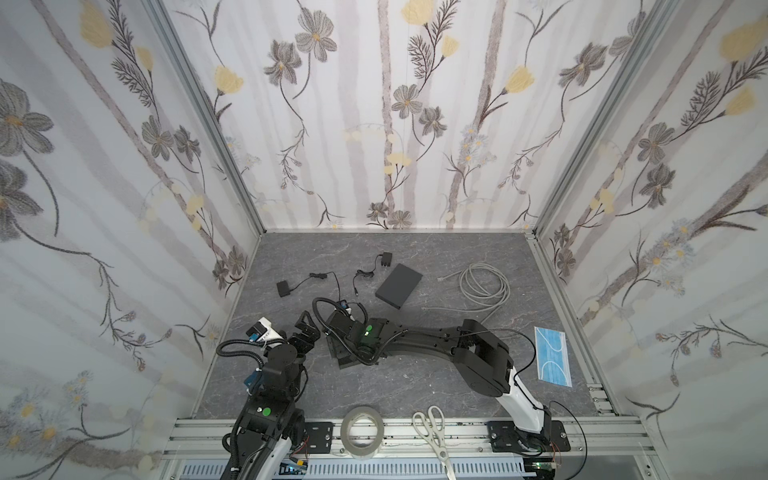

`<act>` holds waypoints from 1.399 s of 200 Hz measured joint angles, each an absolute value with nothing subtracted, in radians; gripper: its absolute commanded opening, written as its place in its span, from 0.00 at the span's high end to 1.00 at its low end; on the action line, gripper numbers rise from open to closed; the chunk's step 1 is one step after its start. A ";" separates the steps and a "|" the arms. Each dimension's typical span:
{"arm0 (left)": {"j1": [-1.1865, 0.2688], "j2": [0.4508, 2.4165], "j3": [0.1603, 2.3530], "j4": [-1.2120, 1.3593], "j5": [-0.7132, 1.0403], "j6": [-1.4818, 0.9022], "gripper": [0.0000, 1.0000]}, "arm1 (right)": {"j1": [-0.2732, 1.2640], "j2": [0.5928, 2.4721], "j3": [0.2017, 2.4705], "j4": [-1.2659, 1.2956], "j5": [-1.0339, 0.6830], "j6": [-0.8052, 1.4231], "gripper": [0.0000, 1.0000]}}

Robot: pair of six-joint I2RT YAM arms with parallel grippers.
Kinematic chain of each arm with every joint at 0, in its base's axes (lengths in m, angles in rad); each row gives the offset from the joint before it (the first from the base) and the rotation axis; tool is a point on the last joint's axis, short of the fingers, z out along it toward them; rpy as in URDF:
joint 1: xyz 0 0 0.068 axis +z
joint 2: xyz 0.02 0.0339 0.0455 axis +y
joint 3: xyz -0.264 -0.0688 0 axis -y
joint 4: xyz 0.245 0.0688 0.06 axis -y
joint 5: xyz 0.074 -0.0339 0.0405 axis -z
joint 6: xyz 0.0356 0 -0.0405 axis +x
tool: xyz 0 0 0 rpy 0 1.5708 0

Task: Insert the plug into the switch port

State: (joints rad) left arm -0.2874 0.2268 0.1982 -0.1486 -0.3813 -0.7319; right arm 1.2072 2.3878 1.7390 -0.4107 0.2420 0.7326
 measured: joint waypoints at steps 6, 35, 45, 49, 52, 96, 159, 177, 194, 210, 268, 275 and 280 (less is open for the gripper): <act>-0.287 0.227 0.198 -0.150 -0.382 -0.733 0.00 | 1.208 2.391 1.741 -0.411 0.242 0.733 0.21; -0.288 0.226 0.198 -0.154 -0.393 -0.733 0.00 | 1.214 2.402 1.741 -0.411 0.261 0.737 0.22; -0.288 0.226 0.198 -0.154 -0.395 -0.733 0.00 | 1.215 2.403 1.741 -0.414 0.265 0.740 0.22; -0.288 0.226 0.198 -0.154 -0.396 -0.733 0.00 | 1.215 2.405 1.741 -0.417 0.267 0.740 0.22; -0.288 0.226 0.198 -0.154 -0.396 -0.733 0.00 | 1.215 2.405 1.741 -0.419 0.268 0.741 0.22; -0.288 0.226 0.196 -0.154 -0.400 -0.733 0.00 | 1.224 2.408 1.741 -0.451 0.287 0.743 0.22; -0.289 0.232 0.188 -0.154 -0.401 -0.734 0.00 | 1.227 2.410 1.734 -0.456 0.299 0.748 0.27; -0.289 0.232 0.187 -0.154 -0.402 -0.734 0.00 | 1.227 2.410 1.733 -0.456 0.300 0.748 0.27; -0.289 0.232 0.187 -0.154 -0.403 -0.734 0.00 | 1.229 2.410 1.733 -0.456 0.302 0.748 0.27; -0.289 0.232 0.187 -0.154 -0.404 -0.734 0.00 | 1.230 2.410 1.730 -0.456 0.302 0.748 0.31; -0.289 0.234 0.185 -0.154 -0.405 -0.734 0.00 | 1.237 2.356 1.621 -0.392 0.318 0.759 0.37; -0.289 0.234 0.185 -0.154 -0.405 -0.734 0.00 | 1.238 2.338 1.593 -0.389 0.320 0.765 0.37; -0.289 0.234 0.185 -0.154 -0.406 -0.734 0.00 | 1.239 2.324 1.571 -0.384 0.321 0.768 0.37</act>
